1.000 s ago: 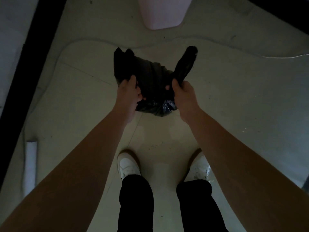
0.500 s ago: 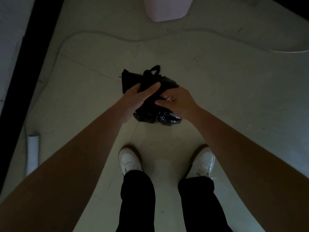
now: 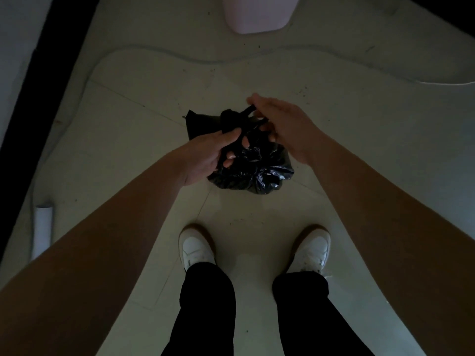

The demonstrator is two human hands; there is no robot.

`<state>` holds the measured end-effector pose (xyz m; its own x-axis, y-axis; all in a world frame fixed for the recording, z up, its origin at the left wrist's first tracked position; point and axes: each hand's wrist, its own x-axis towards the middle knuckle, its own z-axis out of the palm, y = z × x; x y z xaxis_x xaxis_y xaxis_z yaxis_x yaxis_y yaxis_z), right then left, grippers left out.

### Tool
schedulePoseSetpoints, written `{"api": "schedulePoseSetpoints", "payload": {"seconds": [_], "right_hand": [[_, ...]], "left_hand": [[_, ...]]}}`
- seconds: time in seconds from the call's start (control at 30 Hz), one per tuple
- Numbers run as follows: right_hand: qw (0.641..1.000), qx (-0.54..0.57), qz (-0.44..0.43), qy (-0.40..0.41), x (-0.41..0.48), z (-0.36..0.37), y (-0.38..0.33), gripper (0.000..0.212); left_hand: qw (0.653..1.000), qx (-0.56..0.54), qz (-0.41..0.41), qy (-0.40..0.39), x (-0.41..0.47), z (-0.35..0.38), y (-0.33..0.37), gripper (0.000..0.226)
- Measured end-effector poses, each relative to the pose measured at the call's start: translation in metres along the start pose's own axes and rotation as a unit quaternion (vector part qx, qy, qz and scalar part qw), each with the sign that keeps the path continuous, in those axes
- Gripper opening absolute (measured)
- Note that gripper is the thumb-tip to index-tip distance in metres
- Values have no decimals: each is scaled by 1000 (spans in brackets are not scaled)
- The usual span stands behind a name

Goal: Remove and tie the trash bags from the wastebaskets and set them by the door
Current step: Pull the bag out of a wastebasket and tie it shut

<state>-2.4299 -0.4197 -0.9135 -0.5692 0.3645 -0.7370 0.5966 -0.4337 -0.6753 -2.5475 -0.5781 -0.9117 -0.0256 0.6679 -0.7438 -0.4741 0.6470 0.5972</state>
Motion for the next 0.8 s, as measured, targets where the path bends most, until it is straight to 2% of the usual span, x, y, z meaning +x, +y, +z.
{"api": "schedulePoseSetpoints", "payload": {"seconds": [0.13,0.3,0.37,0.47,0.6,0.67,0.8], "right_hand": [[998,-1,-48,43,-6,1,1,16],[993,12,-63,98,-20,-6,17,19],[996,36,-34,71,-31,-10,23,16],[999,28,35,-11,-47,-13,37,14],[993,-81,70,-42,-47,-15,47,22],[987,-128,64,-71,-43,-14,46,22],[977,-90,106,-164,-43,-18,38,21]], "left_hand": [[1000,-10,-4,10,-3,8,1,34],[984,-148,-5,94,-4,7,2,31],[972,-200,16,126,-5,5,4,24],[972,-176,46,151,-7,4,5,8],[990,-44,62,115,-8,2,5,28],[993,-33,63,96,-9,-1,5,34],[995,-48,40,78,-15,-15,4,21]]}}
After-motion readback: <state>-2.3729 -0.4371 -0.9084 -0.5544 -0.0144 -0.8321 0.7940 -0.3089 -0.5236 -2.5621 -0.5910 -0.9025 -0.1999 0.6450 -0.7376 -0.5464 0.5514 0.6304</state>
